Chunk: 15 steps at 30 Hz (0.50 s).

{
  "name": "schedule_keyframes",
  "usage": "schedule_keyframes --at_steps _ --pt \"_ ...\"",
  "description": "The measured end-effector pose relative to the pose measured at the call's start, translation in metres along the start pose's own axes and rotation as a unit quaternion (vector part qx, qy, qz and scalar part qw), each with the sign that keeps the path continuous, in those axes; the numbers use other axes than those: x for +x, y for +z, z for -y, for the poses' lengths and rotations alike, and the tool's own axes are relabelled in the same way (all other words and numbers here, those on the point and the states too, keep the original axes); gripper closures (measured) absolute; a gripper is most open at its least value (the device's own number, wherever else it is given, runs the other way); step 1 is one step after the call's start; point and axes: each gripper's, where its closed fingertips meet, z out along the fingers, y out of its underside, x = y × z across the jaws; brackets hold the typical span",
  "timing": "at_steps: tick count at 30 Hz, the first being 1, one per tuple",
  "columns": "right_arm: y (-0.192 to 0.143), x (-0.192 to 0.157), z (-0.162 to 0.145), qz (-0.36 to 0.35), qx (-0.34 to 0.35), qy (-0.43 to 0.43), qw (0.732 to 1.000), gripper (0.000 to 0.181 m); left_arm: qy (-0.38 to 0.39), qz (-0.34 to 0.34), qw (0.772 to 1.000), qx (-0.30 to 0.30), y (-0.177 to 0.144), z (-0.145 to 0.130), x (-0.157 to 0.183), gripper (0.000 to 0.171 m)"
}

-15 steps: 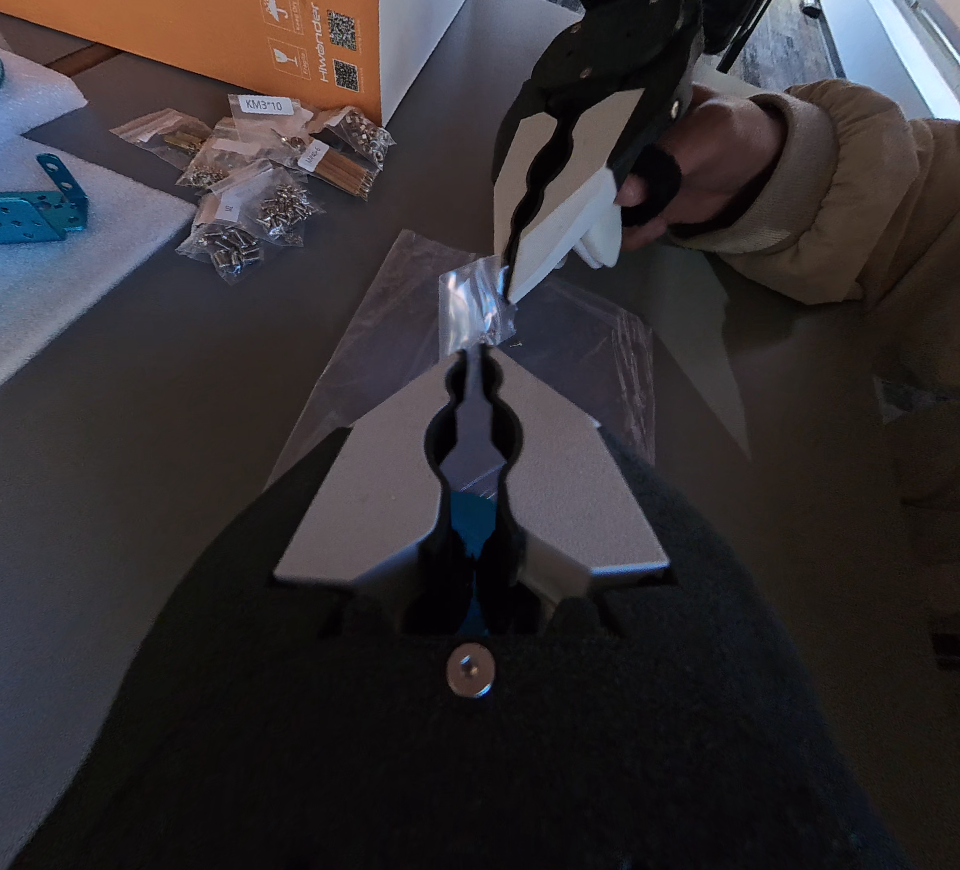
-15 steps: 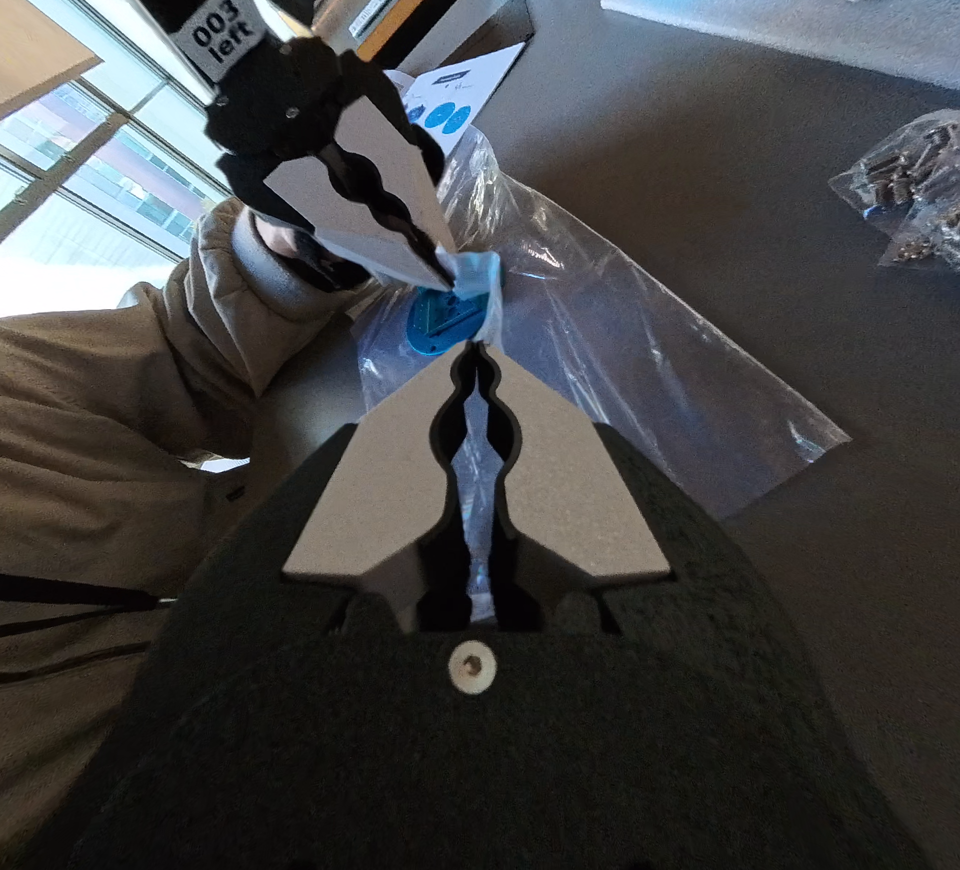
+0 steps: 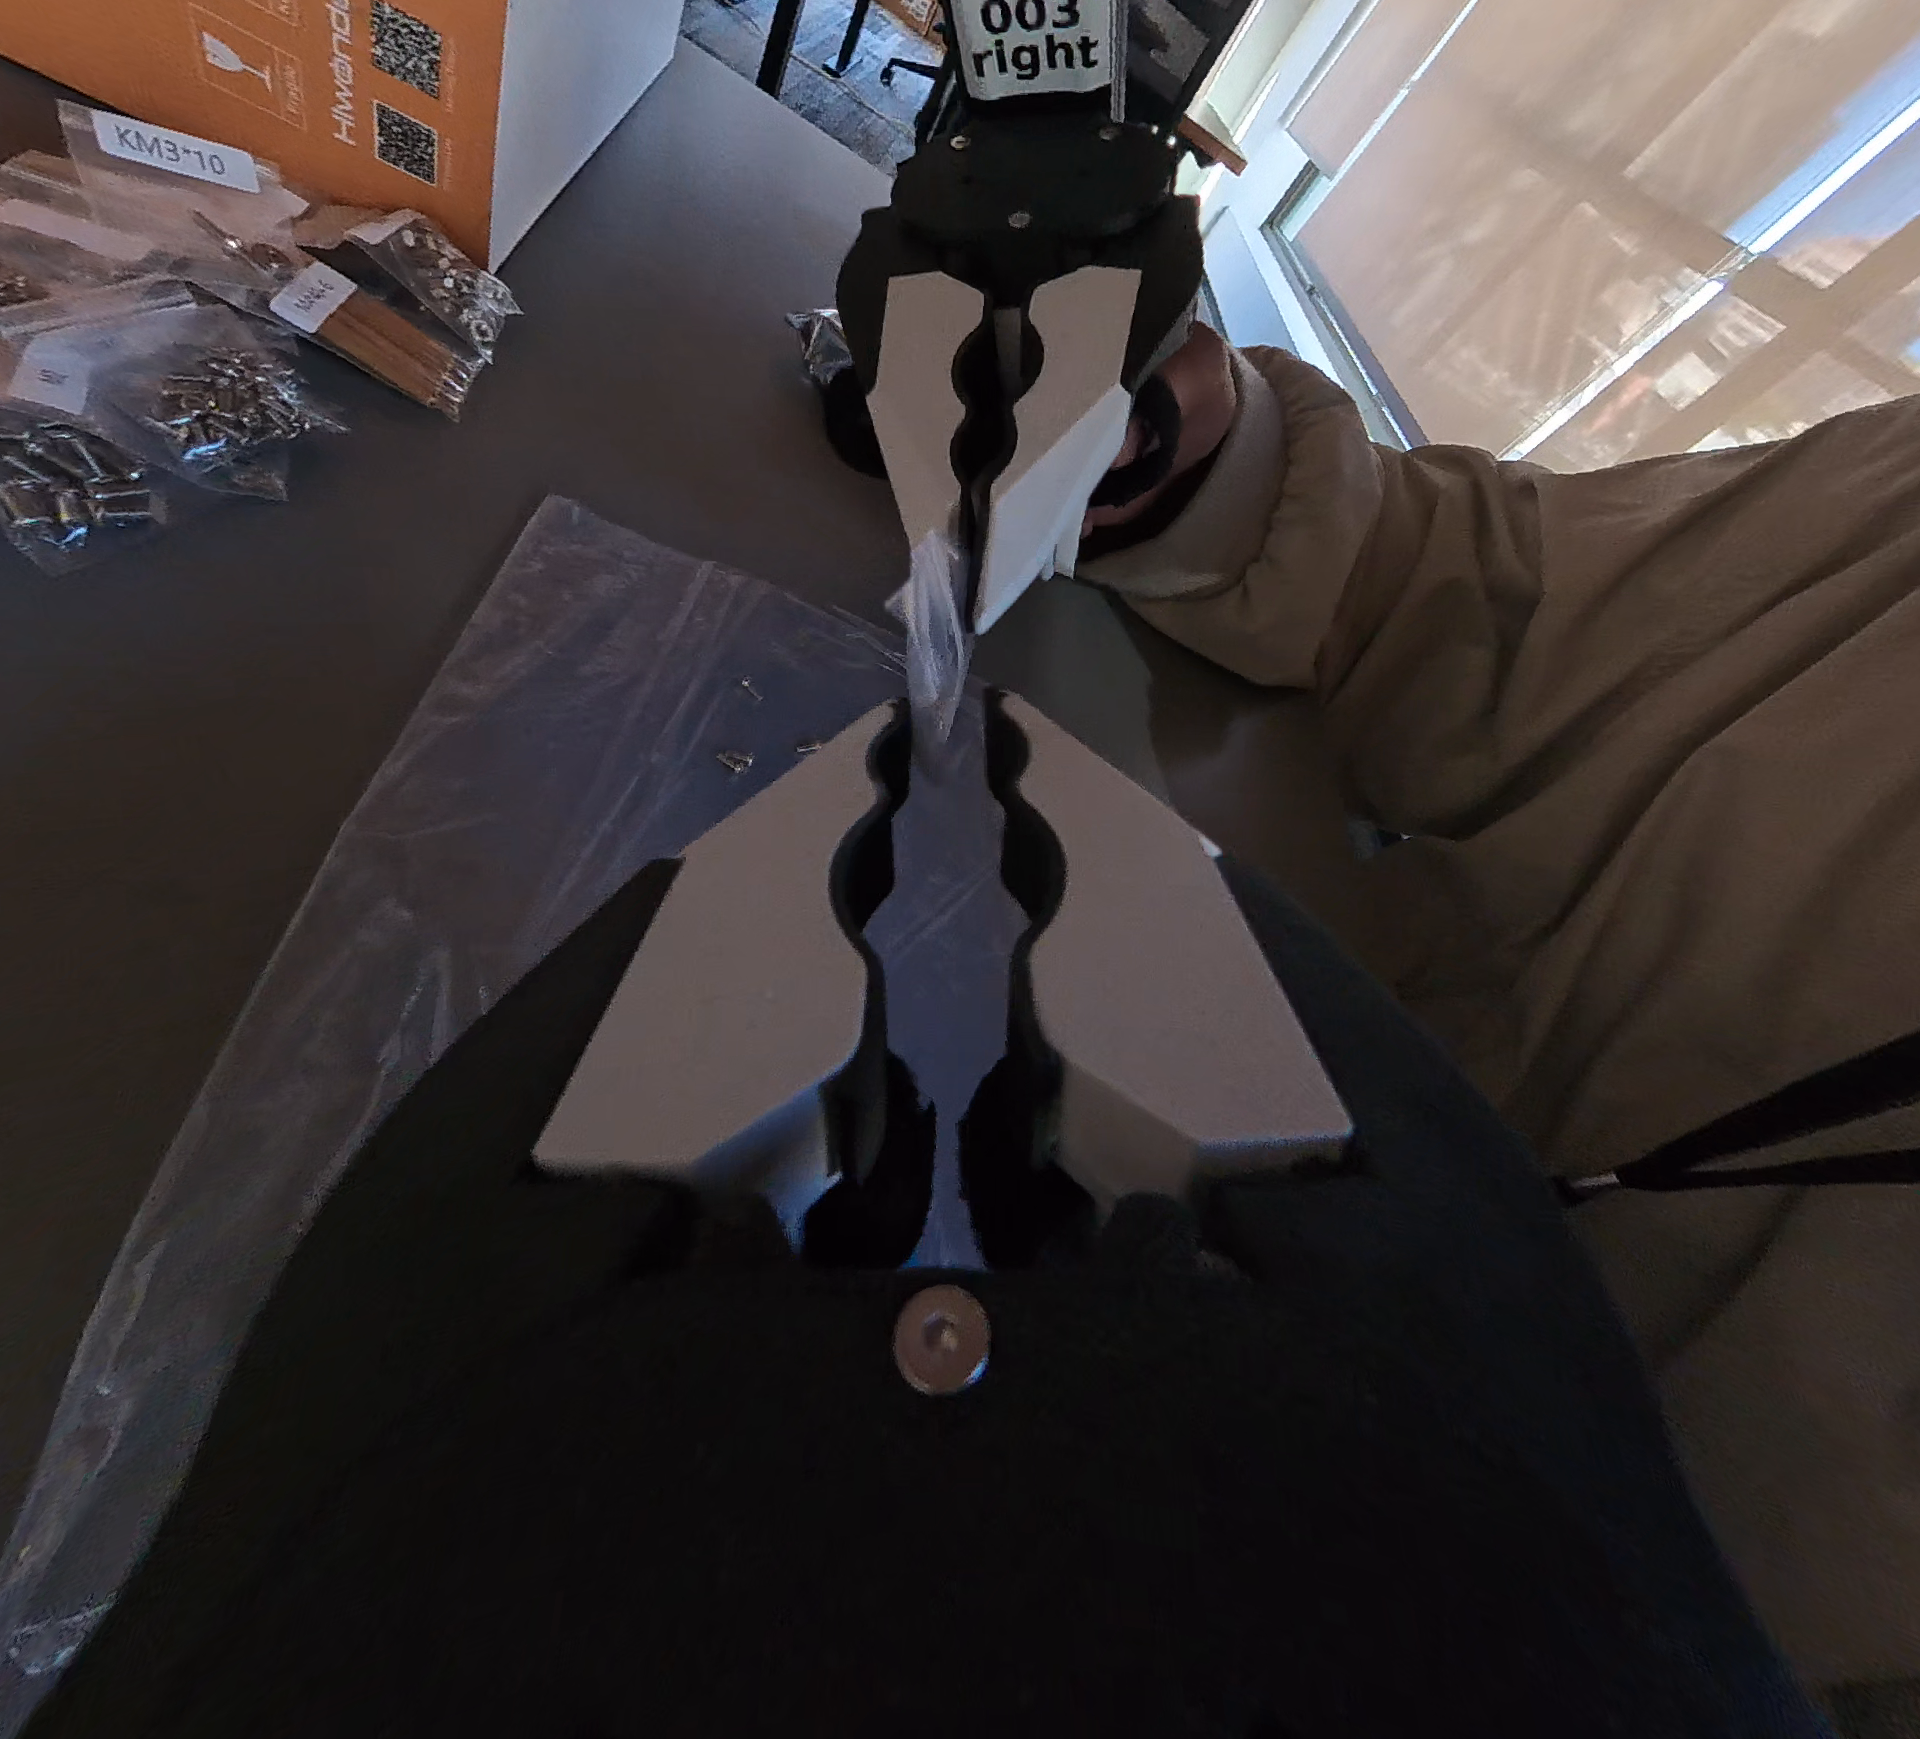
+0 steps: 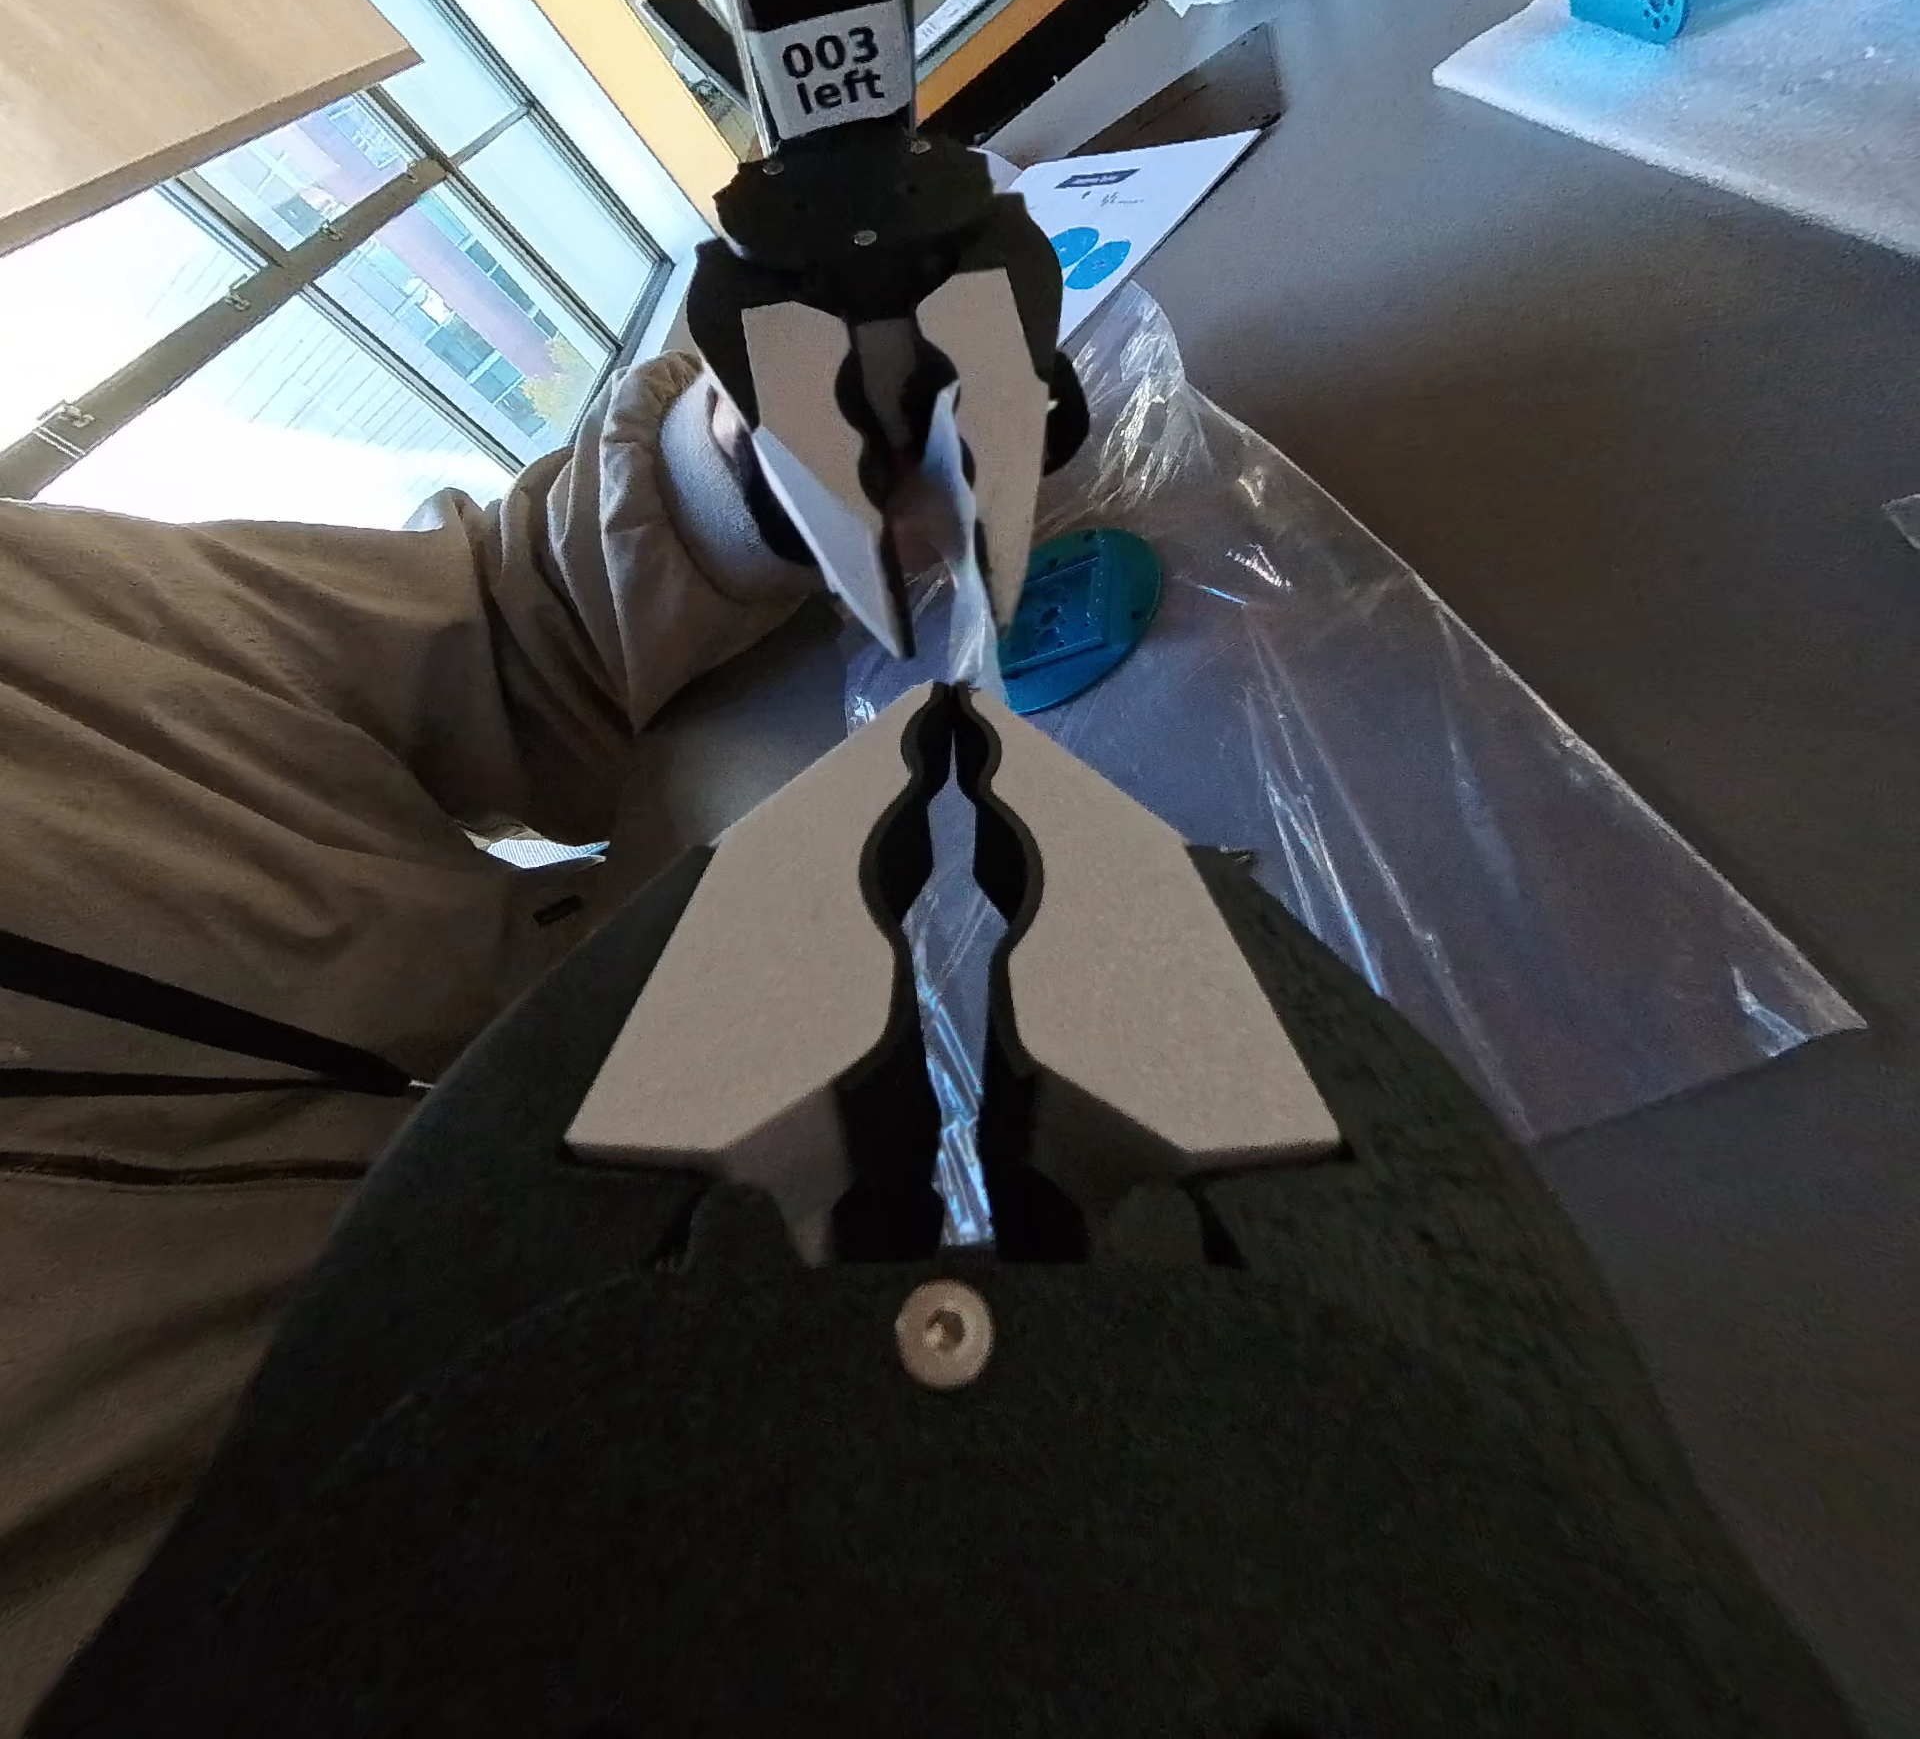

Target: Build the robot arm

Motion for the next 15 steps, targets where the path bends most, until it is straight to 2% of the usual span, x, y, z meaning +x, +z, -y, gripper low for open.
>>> schedule_keyframes --at_steps 1,8,15 --pt "0.001 0.0 -0.001 0.0 -0.003 -0.001 1.0 0.181 0.001 -0.002 1.0 0.0 0.001 0.0 0.001 0.169" --pt "0.004 -0.002 -0.002 0.002 -0.004 0.002 1.0 0.181 0.014 0.003 1.0 -0.022 0.008 -0.008 0.002 0.163" --pt "0.003 0.0 -0.003 -0.007 -0.007 0.0 1.0 0.181 0.021 0.006 0.999 -0.034 0.011 -0.013 0.002 0.17"
